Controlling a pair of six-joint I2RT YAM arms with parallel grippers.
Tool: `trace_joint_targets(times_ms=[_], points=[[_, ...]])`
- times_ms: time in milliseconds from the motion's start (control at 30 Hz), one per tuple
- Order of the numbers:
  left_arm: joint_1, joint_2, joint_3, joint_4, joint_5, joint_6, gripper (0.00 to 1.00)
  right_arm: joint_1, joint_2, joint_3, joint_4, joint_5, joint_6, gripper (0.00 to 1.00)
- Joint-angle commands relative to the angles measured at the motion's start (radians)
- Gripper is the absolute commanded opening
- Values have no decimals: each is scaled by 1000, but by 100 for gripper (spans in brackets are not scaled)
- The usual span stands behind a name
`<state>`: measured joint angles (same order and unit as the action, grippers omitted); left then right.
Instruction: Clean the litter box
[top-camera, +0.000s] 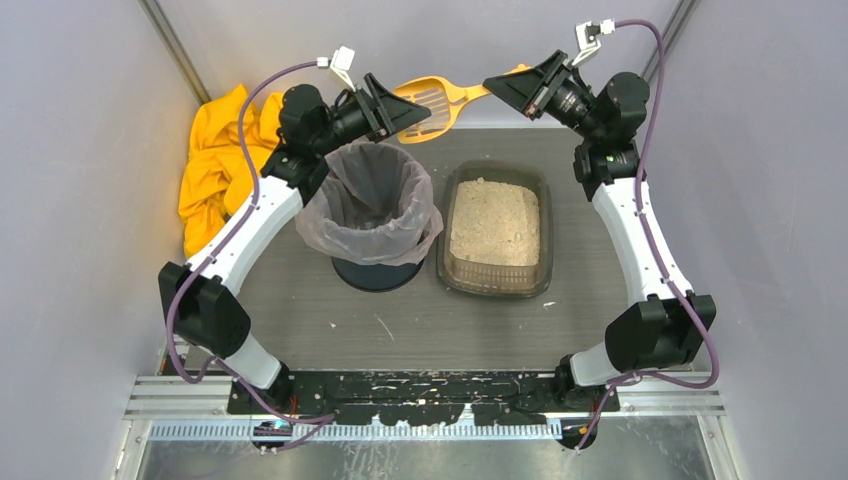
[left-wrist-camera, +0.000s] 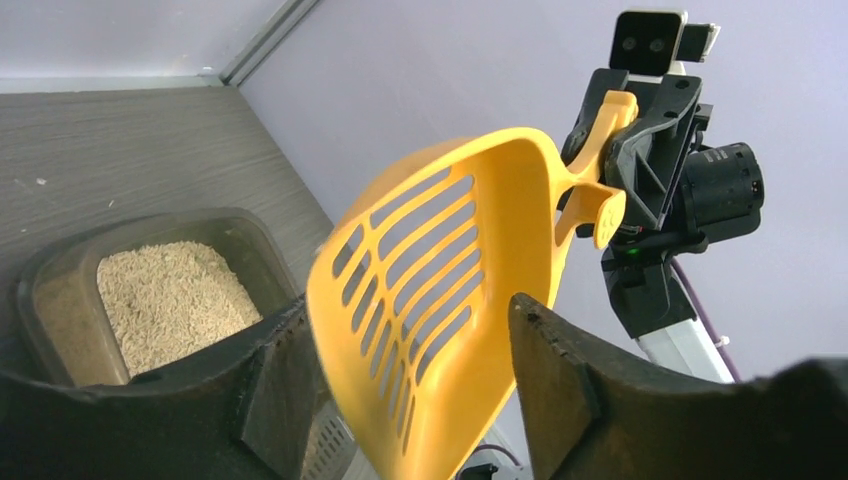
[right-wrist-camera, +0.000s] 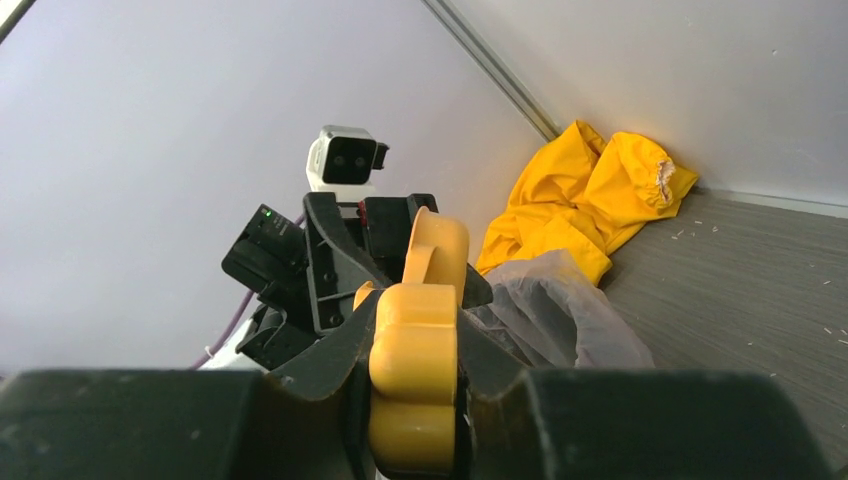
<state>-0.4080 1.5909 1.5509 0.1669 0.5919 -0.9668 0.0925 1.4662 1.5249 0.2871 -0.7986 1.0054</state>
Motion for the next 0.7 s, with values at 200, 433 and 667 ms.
trace_joint_targets(times_ms=[200, 433, 667], points=[[-12, 5, 25, 140, 67, -65, 0, 9, -54, -19, 47, -21, 4, 1], [-15, -5, 20, 125, 56, -69, 0, 11, -45, -6, 44, -28, 2, 24], [-16, 1, 21, 143, 63, -92, 0, 20, -40, -11, 49, -41, 0, 28]])
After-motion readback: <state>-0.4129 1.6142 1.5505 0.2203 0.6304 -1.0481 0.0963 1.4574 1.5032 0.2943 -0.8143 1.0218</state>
